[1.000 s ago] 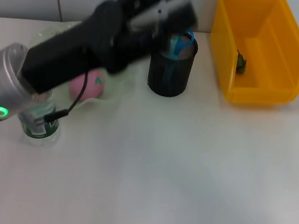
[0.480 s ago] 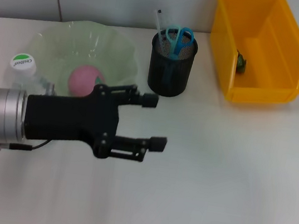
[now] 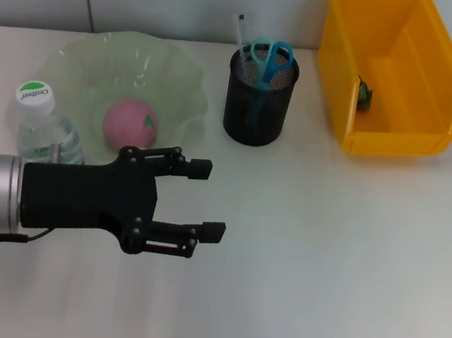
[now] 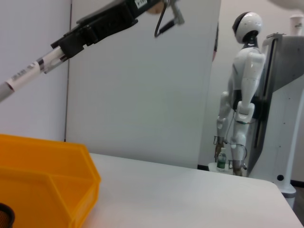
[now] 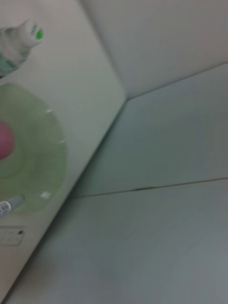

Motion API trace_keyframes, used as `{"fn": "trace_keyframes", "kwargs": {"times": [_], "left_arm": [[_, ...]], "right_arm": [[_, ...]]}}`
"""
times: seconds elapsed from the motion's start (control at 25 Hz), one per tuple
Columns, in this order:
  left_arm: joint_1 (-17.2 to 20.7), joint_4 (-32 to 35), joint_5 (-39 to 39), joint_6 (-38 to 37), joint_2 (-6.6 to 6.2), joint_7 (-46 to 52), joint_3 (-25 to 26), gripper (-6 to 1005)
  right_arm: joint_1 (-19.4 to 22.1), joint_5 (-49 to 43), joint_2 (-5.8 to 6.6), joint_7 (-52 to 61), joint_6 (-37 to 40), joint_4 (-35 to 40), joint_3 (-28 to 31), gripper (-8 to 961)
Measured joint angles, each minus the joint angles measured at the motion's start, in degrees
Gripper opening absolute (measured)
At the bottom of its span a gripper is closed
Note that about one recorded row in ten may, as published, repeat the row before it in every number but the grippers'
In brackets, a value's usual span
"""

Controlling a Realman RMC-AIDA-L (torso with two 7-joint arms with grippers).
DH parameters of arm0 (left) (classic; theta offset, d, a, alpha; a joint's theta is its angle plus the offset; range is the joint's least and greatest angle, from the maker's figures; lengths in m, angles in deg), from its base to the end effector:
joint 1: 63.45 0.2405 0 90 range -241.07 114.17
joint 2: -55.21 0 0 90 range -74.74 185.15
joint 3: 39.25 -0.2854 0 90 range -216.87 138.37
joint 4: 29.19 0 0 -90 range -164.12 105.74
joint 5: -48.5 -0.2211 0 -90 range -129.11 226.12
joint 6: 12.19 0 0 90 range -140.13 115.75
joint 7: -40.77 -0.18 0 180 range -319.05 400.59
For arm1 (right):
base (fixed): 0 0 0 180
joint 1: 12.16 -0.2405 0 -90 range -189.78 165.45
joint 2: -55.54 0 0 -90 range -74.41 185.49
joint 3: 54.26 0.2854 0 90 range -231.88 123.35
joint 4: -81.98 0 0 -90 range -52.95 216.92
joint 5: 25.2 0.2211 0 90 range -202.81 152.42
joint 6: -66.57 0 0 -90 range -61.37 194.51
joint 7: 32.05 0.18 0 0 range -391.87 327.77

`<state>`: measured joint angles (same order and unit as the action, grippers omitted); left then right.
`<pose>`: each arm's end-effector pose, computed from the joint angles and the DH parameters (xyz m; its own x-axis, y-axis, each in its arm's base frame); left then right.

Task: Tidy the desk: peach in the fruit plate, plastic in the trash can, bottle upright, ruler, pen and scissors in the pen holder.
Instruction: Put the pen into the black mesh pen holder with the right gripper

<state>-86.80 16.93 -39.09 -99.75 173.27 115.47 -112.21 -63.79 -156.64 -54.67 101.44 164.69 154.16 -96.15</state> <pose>-0.2173 0.3283 -0.0734 0.8163 0.1363 0.5613 0.1947 -0.9798 -0.0451 0.1148 0.4668 0.1037 0.8358 -0.4631 -0.2948 -0.5432 -0.7753 -0.3222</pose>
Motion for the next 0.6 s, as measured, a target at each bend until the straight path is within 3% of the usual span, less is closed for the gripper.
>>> {"fn": "trace_keyframes", "kwargs": {"times": [0.16, 0.2, 0.36, 0.6], "left_arm": [[0.45, -0.01, -0.06, 0.43, 0.09, -0.48, 0.02, 833], [0.48, -0.02, -0.07, 0.55, 0.09, -0.52, 0.02, 833], [0.57, -0.26, -0.12, 1.17, 0.12, -0.92, 0.06, 833], [0.56, -1.39, -0.16, 1.89, 0.24, -1.48, 0.09, 833]], "right_arm": [[-6.70, -11.57, 0.02, 3.16, 2.92, 1.01, -2.29, 153], [-6.70, -11.57, 0.02, 3.16, 2.92, 1.01, -2.29, 154], [-12.13, -22.14, -0.80, 5.04, 3.82, 0.19, -6.71, 159], [-15.22, -26.20, -1.80, 5.18, 3.30, -3.46, -10.01, 166]]}}
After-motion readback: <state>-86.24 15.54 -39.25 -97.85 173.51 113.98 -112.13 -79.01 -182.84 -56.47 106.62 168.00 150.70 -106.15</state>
